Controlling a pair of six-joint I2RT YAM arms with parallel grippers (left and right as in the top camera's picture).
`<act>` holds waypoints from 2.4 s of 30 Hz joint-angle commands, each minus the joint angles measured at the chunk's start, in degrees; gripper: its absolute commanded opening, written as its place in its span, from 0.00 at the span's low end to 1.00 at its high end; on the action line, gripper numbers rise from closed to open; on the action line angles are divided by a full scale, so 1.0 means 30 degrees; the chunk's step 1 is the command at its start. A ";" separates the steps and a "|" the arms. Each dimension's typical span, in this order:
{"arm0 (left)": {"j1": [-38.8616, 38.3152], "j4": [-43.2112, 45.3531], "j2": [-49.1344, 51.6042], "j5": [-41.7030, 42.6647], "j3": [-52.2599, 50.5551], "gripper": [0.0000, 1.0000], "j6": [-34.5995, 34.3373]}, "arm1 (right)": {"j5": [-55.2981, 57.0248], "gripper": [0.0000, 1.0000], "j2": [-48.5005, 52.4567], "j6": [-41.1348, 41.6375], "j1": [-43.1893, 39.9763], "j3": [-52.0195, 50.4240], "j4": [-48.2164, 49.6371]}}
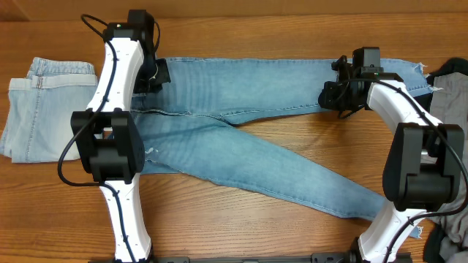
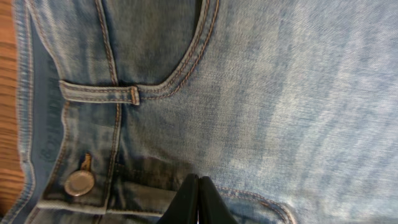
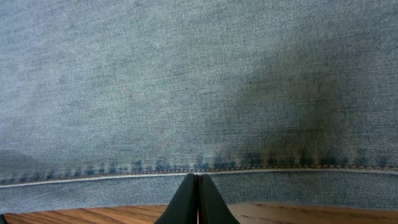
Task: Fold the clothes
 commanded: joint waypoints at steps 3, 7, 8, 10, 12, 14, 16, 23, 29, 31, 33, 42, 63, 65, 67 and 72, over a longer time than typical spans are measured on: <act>-0.0022 0.1020 0.0277 -0.0277 -0.1996 0.04 -0.0117 | -0.0109 0.04 0.0036 -0.0066 0.0095 -0.0080 -0.0262; -0.0051 0.2652 0.0277 -0.0270 -0.3453 0.05 -0.0124 | -0.0109 0.04 0.0036 -0.0066 0.0095 -0.0080 -0.0364; -0.0051 0.3133 0.0277 -0.0277 -0.3781 0.05 -0.0124 | -0.0102 0.04 0.0036 -0.0073 0.0095 -0.0080 -0.0350; -0.0051 0.4597 0.0277 -0.0277 -0.4415 0.05 -0.0124 | 0.0189 0.04 0.0036 -0.0066 0.0095 -0.0080 -0.0364; -0.0051 0.5566 0.0284 -0.0357 -0.4707 0.05 -0.0117 | 0.0554 0.04 0.0036 -0.0073 0.0095 -0.0080 -0.0240; -0.0058 0.6426 0.0284 -0.1100 -0.4845 0.04 -0.0102 | 0.0554 0.04 0.0036 -0.0073 0.0095 -0.0080 -0.0095; -0.0182 0.7155 0.0299 -0.1268 -0.4940 0.04 0.0124 | 0.0627 0.04 0.0036 -0.0073 0.0095 -0.0080 -0.0058; -0.0248 0.9683 0.2113 -0.1574 -0.4947 0.06 0.1144 | 0.0903 0.04 0.0036 -0.0073 0.0095 -0.0080 0.0357; -0.0124 1.1956 0.2463 -0.3577 -0.3840 0.11 0.2062 | 0.1770 0.04 0.0036 -0.0073 0.0095 -0.0080 0.1413; -0.0124 1.2036 0.2463 -0.3570 -0.2266 0.14 0.2528 | 0.1763 0.04 0.0036 -0.0066 0.0095 -0.0058 0.1778; -0.0240 1.0477 0.2375 -0.3650 0.0532 0.19 0.3439 | 0.1741 0.06 0.0029 -0.0066 0.0095 0.0233 0.1596; -0.0044 -0.4816 -0.0408 -0.3738 1.0127 0.93 0.0168 | 0.2798 0.63 -0.3351 0.3614 -0.0860 0.6470 -1.1446; -0.0270 -0.8051 -0.3592 0.1027 0.9486 1.00 0.0401 | 0.6003 0.72 -1.7762 1.5045 -0.6025 -0.4554 -2.0057; -0.0291 -0.8051 -0.3592 0.1158 0.8990 1.00 0.0401 | 0.8123 0.75 -1.9511 1.5803 -0.6025 -0.4554 -2.0014; -0.0328 -0.8043 -0.3592 0.1224 0.8102 1.00 0.0393 | 0.8204 0.79 -2.0524 1.5737 -0.6025 -0.4728 -2.0065; -0.0379 -0.7963 -0.3592 0.1166 0.5727 1.00 0.0401 | 0.9063 0.85 -2.0101 1.6604 -0.6229 -0.4765 -1.9686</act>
